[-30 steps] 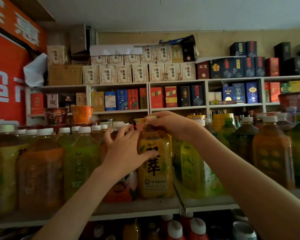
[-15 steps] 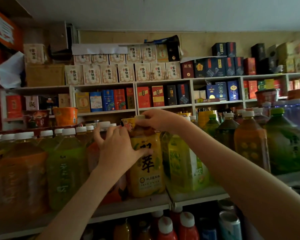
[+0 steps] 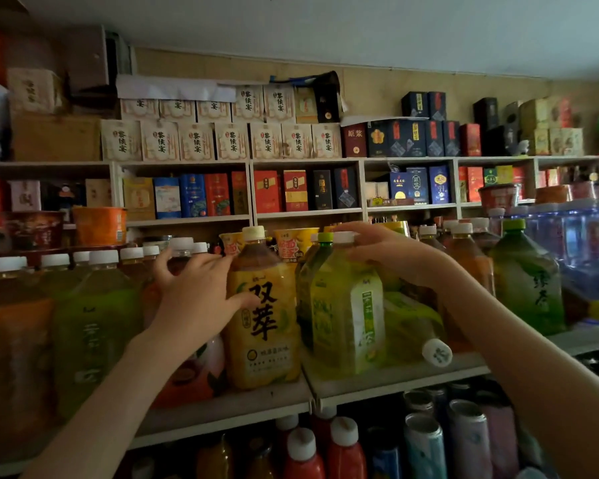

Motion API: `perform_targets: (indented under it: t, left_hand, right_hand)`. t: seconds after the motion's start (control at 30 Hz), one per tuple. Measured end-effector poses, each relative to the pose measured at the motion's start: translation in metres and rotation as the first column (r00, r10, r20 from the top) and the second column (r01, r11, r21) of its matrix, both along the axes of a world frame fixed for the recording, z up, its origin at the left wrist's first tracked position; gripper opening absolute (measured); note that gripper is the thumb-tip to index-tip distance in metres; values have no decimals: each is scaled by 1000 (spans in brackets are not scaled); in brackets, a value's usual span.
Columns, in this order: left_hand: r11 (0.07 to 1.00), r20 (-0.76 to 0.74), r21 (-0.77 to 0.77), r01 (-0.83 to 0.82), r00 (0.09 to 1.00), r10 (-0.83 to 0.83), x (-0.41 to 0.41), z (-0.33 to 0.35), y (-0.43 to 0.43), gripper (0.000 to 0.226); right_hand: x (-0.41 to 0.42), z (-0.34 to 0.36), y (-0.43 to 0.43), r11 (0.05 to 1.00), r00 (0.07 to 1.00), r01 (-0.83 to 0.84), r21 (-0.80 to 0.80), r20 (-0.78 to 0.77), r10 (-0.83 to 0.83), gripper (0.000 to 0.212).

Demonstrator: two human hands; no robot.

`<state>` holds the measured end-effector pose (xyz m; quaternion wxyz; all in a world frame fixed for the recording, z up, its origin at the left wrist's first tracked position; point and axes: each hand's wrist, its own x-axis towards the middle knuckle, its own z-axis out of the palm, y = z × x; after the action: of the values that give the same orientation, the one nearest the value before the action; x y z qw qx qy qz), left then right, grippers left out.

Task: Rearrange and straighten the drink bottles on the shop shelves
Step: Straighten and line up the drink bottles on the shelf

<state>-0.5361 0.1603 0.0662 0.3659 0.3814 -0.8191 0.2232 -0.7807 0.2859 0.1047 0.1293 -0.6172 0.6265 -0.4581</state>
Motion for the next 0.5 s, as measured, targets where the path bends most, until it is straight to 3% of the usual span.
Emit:
perform_targets:
  t: [0.23, 0.33, 0.5]
  left_hand:
    - [991, -145, -128, 29, 988, -48, -27, -12, 28, 104]
    - [986, -35, -155, 62, 997, -68, -50, -4, 47, 96]
    - [995, 206, 96, -11, 978, -9, -96, 6, 65, 89]
  right_hand:
    - [-7, -3, -9, 998, 992, 13, -58, -124, -20, 25]
    - [-7, 0, -15, 997, 980, 38, -70, -194, -51, 25]
    - [-16, 6, -23, 999, 950, -3, -42, -311, -10, 28]
